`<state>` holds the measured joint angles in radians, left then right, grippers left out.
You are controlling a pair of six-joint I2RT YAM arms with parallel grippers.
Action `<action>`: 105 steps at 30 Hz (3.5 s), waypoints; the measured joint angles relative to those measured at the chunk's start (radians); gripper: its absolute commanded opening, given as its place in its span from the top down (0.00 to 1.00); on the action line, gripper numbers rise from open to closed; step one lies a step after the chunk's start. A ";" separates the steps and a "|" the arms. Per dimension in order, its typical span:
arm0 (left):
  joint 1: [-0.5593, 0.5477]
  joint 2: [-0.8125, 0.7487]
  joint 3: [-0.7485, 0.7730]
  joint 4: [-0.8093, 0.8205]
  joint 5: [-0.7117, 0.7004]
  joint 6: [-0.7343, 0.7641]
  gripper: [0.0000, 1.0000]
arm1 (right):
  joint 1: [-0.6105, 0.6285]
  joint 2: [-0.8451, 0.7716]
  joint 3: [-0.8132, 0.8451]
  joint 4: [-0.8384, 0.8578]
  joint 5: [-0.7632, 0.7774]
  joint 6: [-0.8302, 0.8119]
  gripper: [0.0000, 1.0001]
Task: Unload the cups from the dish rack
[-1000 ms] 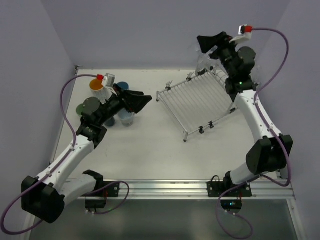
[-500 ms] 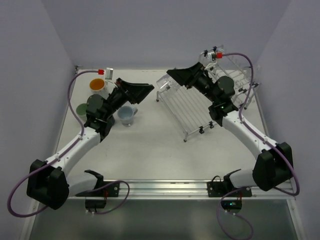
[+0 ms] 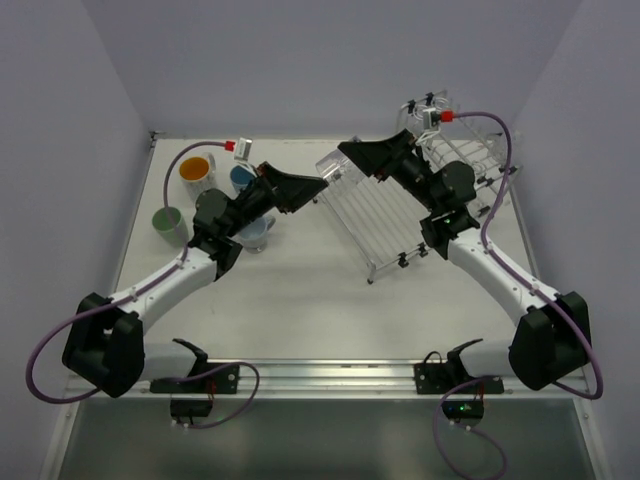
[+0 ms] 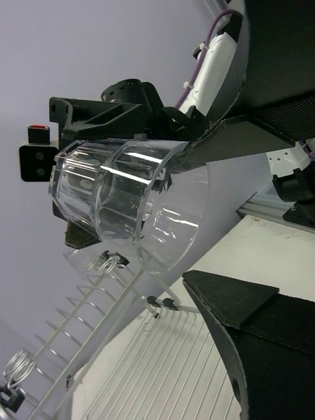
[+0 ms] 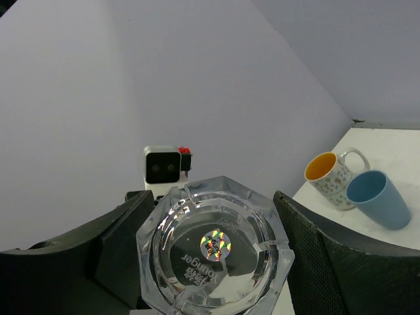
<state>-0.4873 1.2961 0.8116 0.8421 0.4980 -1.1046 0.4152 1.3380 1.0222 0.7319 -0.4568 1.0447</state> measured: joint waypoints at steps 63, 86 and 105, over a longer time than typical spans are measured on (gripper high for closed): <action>-0.177 0.257 0.487 -1.868 -0.600 0.771 1.00 | -0.047 -0.045 0.019 -0.330 0.016 -0.364 0.01; -0.188 0.376 0.434 -1.825 -0.653 0.863 0.35 | -0.047 -0.114 0.023 -0.446 0.093 -0.461 0.01; -0.188 -0.158 0.419 -1.484 -0.760 0.834 0.00 | -0.302 -0.249 0.100 -0.846 0.729 -0.761 0.01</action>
<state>-0.6758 1.1385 1.2308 -0.6418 -0.2619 -0.2707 0.1135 1.0893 1.1217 -0.1143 0.2726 0.2832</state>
